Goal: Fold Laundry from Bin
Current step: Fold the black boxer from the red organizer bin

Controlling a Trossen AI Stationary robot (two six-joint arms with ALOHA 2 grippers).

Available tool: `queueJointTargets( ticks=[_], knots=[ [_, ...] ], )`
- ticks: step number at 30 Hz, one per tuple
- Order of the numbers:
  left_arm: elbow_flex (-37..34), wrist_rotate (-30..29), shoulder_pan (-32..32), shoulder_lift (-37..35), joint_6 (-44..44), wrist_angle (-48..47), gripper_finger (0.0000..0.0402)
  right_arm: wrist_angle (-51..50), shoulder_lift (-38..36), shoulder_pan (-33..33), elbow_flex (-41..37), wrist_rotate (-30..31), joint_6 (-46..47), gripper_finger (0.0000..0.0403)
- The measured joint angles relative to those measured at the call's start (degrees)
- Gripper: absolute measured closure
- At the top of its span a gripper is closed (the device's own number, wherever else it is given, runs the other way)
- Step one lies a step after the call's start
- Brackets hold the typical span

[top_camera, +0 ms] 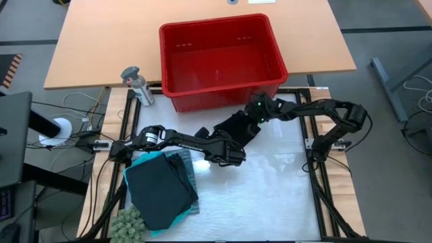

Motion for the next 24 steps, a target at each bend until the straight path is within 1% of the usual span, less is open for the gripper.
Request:
queueJointTargets(
  ticks=[3, 5, 6, 9, 11, 14, 16, 17, 19, 20, 22, 24],
  knots=[
    [0.0, 0.0, -0.1, 0.0, -1.7, -1.0, 0.0401, 0.0, 0.0, -0.3, 0.0, -1.3, 1.3, 0.0320],
    [0.0, -0.7, -0.5, -0.2, -5.3, -2.6, 0.0401, -0.3, 0.0, -0.1, 0.0, -1.5, 1.2, 0.0315],
    [-0.1, -2.0, -1.1, -0.8, -8.5, -4.2, 0.0401, -0.4, 0.0, 0.0, 0.0, -1.5, 1.1, 0.0312],
    [-0.1, -9.9, -4.1, -4.4, -17.1, -6.1, 0.0401, -0.4, 0.0, 0.3, 0.0, -1.5, 1.0, 0.0307],
    [0.1, -14.7, -5.7, -7.0, -19.6, -5.8, 0.0401, -0.2, 0.0, 0.3, 0.0, -1.6, 1.0, 0.0305],
    [-0.9, -18.2, -6.7, -9.2, -20.6, -2.8, 0.0401, 0.0, 0.0, 0.2, 0.0, -1.5, 0.8, 0.0304],
    [-3.4, -18.2, -6.0, -10.0, -17.9, 3.3, 0.0401, -0.1, 0.0, 0.2, 0.0, -1.5, 0.3, 0.0304],
    [-5.4, -15.7, -5.2, -10.8, -15.4, 7.8, 0.0401, 0.0, 0.0, 0.2, 0.0, -1.5, 0.2, 0.0304],
    [-10.6, -8.1, -3.6, -12.0, -8.9, 21.3, 0.0401, 0.0, 0.2, 0.2, 0.0, -1.6, 0.2, 0.0304],
    [-13.7, -5.0, -3.0, -12.6, -3.8, 30.0, 0.0401, -0.2, 0.2, 0.2, 0.0, -1.6, 0.2, 0.0304],
    [-19.0, -1.6, -2.3, -13.6, 8.5, 45.2, 0.0401, -0.3, 0.2, 0.2, 0.0, -1.6, 0.2, 0.0304],
    [-22.7, -0.1, -1.6, -15.6, 16.9, 55.0, 0.0401, -0.3, 0.2, 0.2, 0.0, -1.6, 0.2, 0.0304]
  ],
)
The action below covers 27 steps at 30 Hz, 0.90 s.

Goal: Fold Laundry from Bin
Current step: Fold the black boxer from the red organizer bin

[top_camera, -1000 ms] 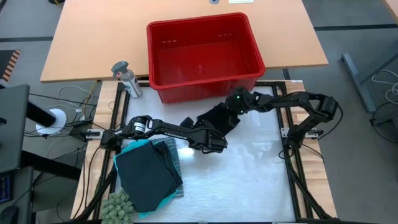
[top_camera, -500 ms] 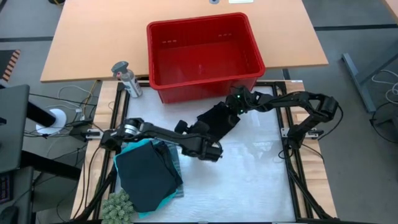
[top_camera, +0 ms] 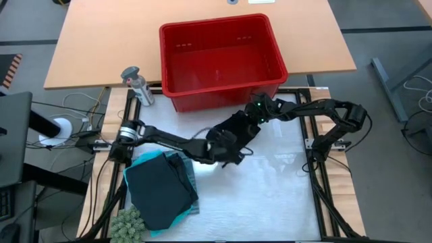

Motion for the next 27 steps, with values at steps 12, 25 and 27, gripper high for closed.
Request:
queueJointTargets(
  ticks=[12, 25, 27],
  knots=[
    [-12.1, 25.5, 10.6, -3.4, 11.5, 28.4, 0.0401, -0.1, 0.0, 0.0, 0.0, 0.0, 0.5, 0.0304],
    [-12.3, 30.5, 11.1, -4.8, 20.4, 23.7, 0.0401, 0.2, 0.0, -0.1, 0.0, 0.0, 0.6, 0.0304],
    [-12.2, 31.2, 11.1, -5.1, 22.2, 23.5, 0.0401, 0.3, 0.0, -0.1, 0.0, 0.1, 0.6, 0.0304]
  ],
)
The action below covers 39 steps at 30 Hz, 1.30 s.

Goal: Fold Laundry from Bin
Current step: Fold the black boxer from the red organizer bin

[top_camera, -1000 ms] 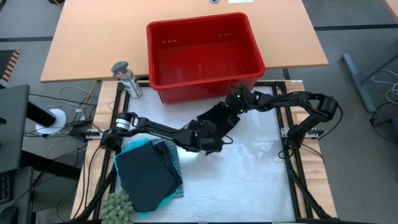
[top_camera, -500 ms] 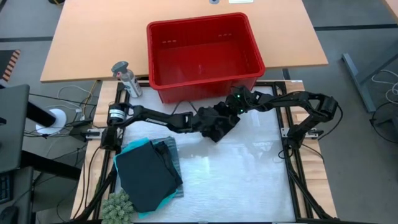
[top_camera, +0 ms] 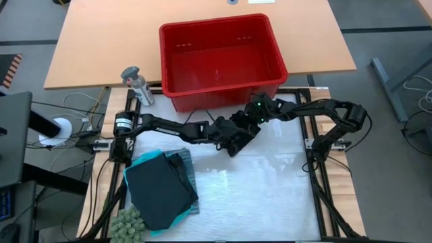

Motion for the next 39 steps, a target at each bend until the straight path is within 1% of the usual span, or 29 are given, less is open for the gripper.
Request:
queueJointTargets(
  ticks=[3, 6, 10, 20, 23, 24, 27, 28, 30, 35, 39],
  knots=[
    [-0.1, -1.8, -0.1, 0.1, 2.8, -3.2, 0.0401, 0.0, 0.0, 0.0, 0.0, 0.0, 0.0, 0.0304],
    [-0.1, -1.9, -0.1, 0.1, 5.3, -3.6, 0.0401, 0.0, 0.0, 0.0, 0.0, 0.0, 0.1, 0.0304],
    [0.0, -3.7, -0.2, 0.1, 8.0, -5.0, 0.0401, 0.0, 0.0, 0.1, 0.0, 0.0, 0.6, 0.0304],
    [0.0, -4.0, -0.1, 0.7, 11.6, -5.6, 0.0401, 0.0, 0.0, 0.1, 0.0, 0.0, 0.6, 0.0304],
    [0.0, -1.8, -0.1, 2.4, 11.6, -5.2, 0.0401, 0.0, 0.0, 0.1, 0.0, 0.0, 0.6, 0.0304],
    [0.6, -2.3, -0.2, 3.2, 12.1, -5.7, 0.0401, 0.0, 0.0, 0.1, 0.0, 0.0, 0.6, 0.0304],
    [2.6, -9.4, -0.6, 3.9, 13.0, -10.8, 0.0401, 0.2, 0.0, 0.1, 0.0, 0.0, 0.6, 0.0304],
    [3.0, -9.7, -0.6, 3.9, 13.6, -10.9, 0.0401, 0.4, 0.0, 0.1, 0.0, 0.0, 0.4, 0.0304],
    [3.2, -8.6, -0.1, 3.9, 14.8, -10.3, 0.0401, 0.8, 0.0, 0.1, 0.0, 0.0, 0.2, 0.0304],
    [2.5, -8.7, 1.0, 3.9, 13.5, -11.0, 0.0401, 0.9, 0.0, 0.1, 0.0, 0.0, 0.4, 0.0304],
    [2.5, -14.9, 1.7, 3.9, 13.5, -12.3, 0.0401, 1.1, 0.0, 0.1, 0.0, 0.0, 0.4, 0.0304]
  ],
)
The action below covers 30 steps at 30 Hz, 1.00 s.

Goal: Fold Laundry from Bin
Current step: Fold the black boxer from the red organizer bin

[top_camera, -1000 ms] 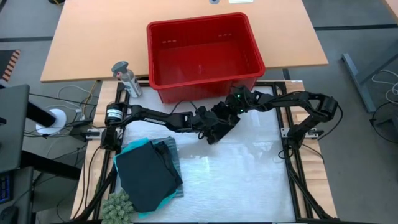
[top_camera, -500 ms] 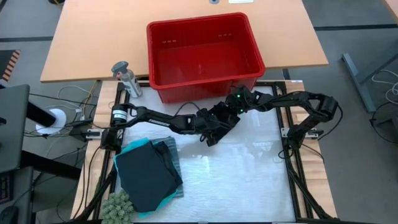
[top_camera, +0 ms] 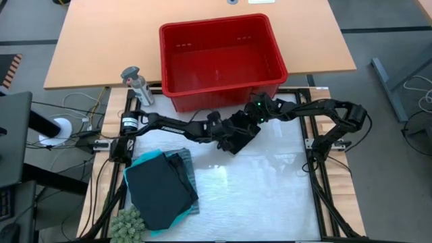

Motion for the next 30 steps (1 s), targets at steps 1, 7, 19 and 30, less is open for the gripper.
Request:
queueJointTargets(
  ticks=[1, 7, 19, 30],
  knots=[
    [0.0, -0.5, 0.3, 0.0, -0.2, -0.5, 0.0401, 0.0, 0.0, 0.0, 0.0, 0.0, 0.0, 0.0304],
    [0.0, -4.7, 1.7, 0.0, -5.7, -5.5, 0.0401, -0.2, 0.0, -0.1, 0.0, 0.1, 0.9, 0.0304],
    [-0.2, 18.3, 1.2, -5.4, -3.3, 9.5, 0.0401, 0.0, 0.0, -0.1, 0.0, 1.6, 2.6, 0.0304],
    [-0.7, 8.3, 2.4, -0.1, -4.0, 6.1, 0.0401, -0.2, 0.0, -0.1, 0.0, 1.6, 2.6, 0.0304]
  ],
)
